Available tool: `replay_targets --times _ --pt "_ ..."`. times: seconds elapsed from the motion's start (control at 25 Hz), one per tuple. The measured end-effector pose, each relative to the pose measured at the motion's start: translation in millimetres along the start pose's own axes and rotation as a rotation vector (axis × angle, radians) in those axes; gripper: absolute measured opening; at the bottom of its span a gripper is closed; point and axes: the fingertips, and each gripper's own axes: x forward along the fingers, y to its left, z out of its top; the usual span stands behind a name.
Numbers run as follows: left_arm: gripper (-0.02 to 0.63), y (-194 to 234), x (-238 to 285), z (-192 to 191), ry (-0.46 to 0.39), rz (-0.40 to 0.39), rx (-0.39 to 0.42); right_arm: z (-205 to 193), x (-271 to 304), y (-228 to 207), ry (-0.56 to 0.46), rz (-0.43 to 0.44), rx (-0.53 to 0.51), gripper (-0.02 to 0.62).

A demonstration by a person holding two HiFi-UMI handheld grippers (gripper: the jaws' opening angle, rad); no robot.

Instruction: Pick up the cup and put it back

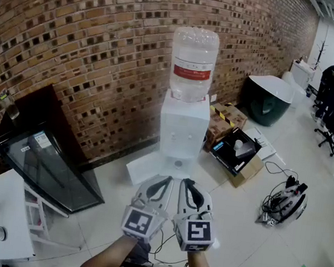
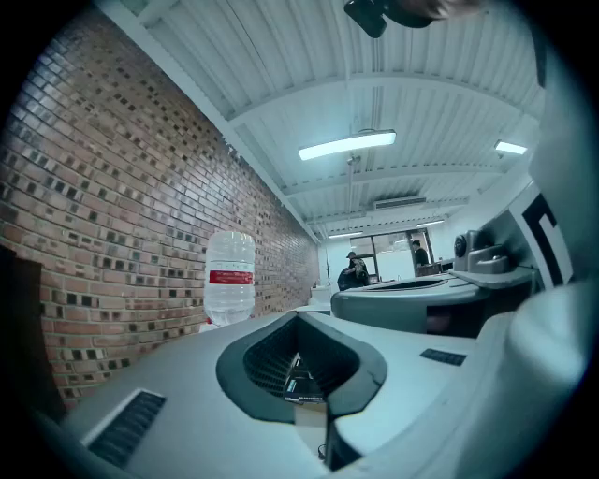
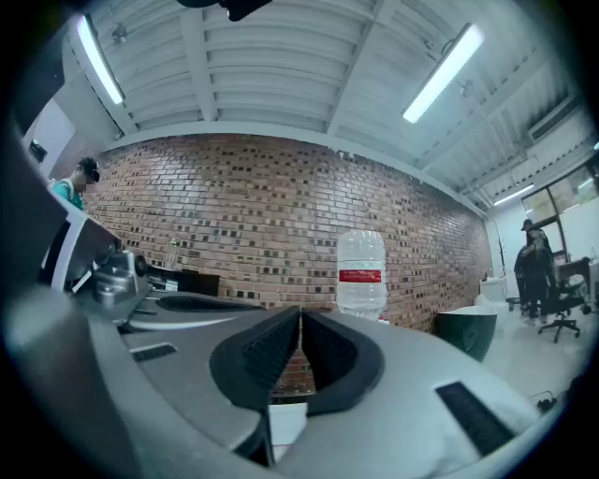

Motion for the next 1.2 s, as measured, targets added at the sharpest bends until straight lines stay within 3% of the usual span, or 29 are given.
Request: replay_targets --times 0.08,0.56,0.84,1.2 --pt "-0.003 9 12 -3 -0.005 0.005 -0.008 -2 14 -4 0.007 0.009 0.002 0.055" --pt "-0.003 90 124 -32 -0.022 -0.017 -0.027 -10 144 -53 0.019 -0.025 0.03 0.055" --pt "-0.003 148 196 -41 -0.032 -0.061 -0.042 -5 228 -88 0.04 -0.077 -0.022 0.055" --pt "-0.003 180 248 -62 -0.032 -0.061 -0.031 -15 293 -123 0.049 -0.083 -0.041 0.055"
